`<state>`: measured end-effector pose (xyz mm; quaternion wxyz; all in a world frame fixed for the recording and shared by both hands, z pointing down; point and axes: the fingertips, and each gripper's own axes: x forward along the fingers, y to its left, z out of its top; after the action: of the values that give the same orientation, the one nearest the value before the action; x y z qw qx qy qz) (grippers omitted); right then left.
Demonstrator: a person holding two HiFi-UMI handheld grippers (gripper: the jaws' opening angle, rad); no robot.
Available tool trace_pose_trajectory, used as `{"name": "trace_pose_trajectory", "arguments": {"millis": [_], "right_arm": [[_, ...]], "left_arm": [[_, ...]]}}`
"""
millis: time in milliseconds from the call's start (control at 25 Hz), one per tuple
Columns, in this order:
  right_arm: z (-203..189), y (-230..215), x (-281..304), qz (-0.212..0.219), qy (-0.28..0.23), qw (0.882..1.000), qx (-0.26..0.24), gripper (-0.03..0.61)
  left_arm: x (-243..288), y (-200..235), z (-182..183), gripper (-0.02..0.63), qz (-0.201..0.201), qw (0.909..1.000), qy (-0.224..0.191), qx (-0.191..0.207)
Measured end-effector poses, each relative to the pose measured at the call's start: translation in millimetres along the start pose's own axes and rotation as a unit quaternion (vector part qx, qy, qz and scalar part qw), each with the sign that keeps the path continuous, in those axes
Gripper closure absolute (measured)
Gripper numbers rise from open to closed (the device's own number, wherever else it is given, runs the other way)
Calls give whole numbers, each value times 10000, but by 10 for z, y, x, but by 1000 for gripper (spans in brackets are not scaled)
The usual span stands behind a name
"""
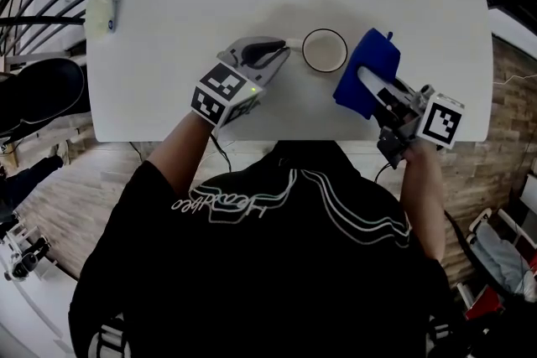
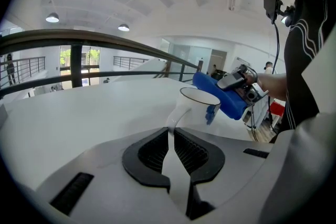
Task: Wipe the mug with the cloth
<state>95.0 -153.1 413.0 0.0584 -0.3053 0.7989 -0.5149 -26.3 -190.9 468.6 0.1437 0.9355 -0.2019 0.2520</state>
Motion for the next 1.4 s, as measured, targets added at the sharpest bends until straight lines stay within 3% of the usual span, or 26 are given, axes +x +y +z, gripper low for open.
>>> {"name": "trace_pose_trajectory", "arguments": {"millis": [680,1120,1400], "right_arm": [[-53,-143,85,-130,337,9993,-127,525],[-137,-396,188,-665,785,9944,-226,525],[-102,-386,191,-760,567,9951,-273,525]], "left_arm": [[-35,-150,-9,578,-27,9997,-31,243],[-74,-216,-40,578,-76,9998,-28,174],[-115,-263,-100,578,-90,9997,22,246]]}}
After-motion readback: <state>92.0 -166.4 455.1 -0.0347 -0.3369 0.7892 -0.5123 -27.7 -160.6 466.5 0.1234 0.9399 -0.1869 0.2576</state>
